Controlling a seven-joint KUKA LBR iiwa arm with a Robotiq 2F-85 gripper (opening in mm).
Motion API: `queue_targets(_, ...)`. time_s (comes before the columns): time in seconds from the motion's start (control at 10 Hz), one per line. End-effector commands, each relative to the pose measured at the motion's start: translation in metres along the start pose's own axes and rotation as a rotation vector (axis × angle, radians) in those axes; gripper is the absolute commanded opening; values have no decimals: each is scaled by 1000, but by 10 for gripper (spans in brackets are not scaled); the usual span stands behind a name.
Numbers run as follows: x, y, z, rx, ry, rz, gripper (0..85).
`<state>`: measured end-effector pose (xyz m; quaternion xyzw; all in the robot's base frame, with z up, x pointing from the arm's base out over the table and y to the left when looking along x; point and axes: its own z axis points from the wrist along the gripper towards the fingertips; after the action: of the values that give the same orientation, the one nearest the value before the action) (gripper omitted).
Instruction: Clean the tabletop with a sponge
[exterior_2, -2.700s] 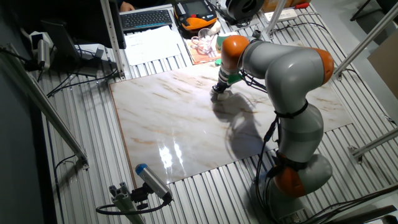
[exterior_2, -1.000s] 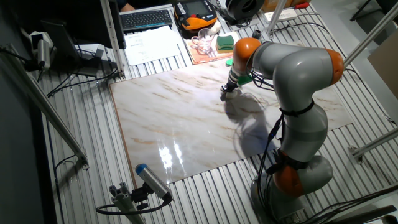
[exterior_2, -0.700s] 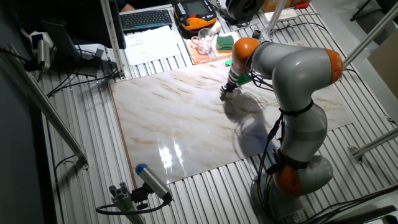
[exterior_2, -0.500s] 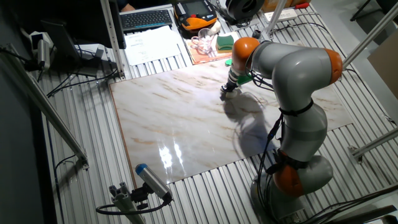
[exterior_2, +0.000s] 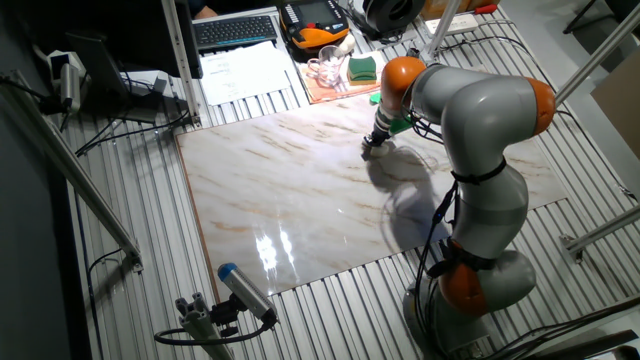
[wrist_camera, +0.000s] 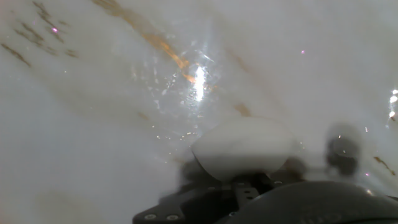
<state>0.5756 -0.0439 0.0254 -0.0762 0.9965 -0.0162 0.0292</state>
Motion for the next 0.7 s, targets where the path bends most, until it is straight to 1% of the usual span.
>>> queue_targets(0.0,-6,-1,-2,-3,-8,-5,0)
queue_targets(0.1,-11,-4,-1,-12,-6,-6,0)
queue_targets(0.2,-18,-10,-2,-19,-4,-16,0)
queue_targets(0.3,-22,-13,-2,-19,-4,-20,0)
queue_targets(0.6,-23,-17,-6,-15,-3,-28,0)
